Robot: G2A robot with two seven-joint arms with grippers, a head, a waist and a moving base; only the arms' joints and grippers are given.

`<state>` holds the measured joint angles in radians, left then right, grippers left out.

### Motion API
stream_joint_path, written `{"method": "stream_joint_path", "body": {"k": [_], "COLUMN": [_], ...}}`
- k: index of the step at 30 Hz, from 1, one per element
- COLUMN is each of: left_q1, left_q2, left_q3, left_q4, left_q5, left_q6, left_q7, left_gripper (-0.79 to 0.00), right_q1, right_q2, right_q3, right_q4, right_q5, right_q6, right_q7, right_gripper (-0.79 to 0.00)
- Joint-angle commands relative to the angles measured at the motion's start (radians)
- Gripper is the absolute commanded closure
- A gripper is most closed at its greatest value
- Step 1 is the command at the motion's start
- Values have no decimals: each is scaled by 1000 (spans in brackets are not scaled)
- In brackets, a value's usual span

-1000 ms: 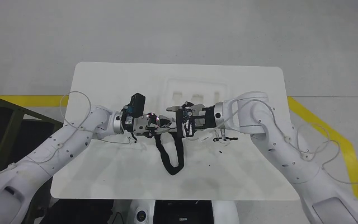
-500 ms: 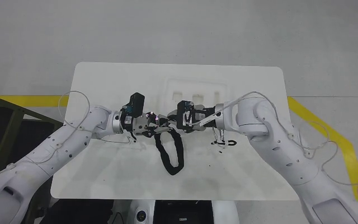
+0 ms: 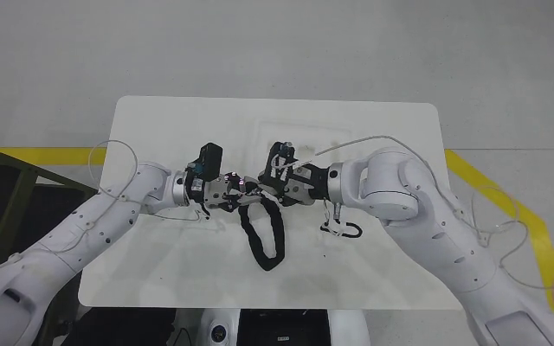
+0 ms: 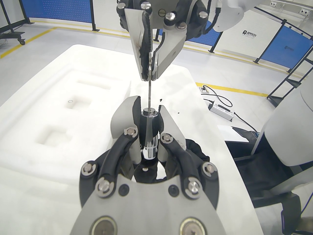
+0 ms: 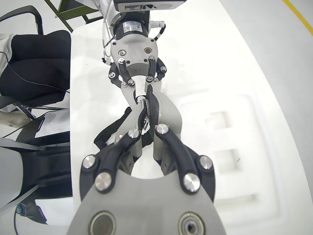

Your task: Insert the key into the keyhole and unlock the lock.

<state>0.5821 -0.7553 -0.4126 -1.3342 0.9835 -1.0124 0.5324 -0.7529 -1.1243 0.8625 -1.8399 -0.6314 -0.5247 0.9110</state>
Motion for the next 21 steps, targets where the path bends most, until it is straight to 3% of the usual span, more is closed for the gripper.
{"method": "stream_joint_path", "body": {"k": [1,10,21], "left_q1": [1,1,68], "left_q2": [1,22,85], "left_q3": [-3,-43,-172], "left_q4": [0,42,109], "left_q5": [0,36,73], "left_q6": [0,0,69], "left_q7": [-1,-50,-181], "left_gripper": [0,0,0], "right_q1": [-1,-39,-139], "right_q2": [-1,9,35], "right_q3": [-1,44,133], "right_q4": [-9,-43,-94], "right_q5": [7,-20,-43], "right_q6": [5,38,34], "right_q7": [-1,-33,-41], "right_gripper": [-785,-785,-785]}}
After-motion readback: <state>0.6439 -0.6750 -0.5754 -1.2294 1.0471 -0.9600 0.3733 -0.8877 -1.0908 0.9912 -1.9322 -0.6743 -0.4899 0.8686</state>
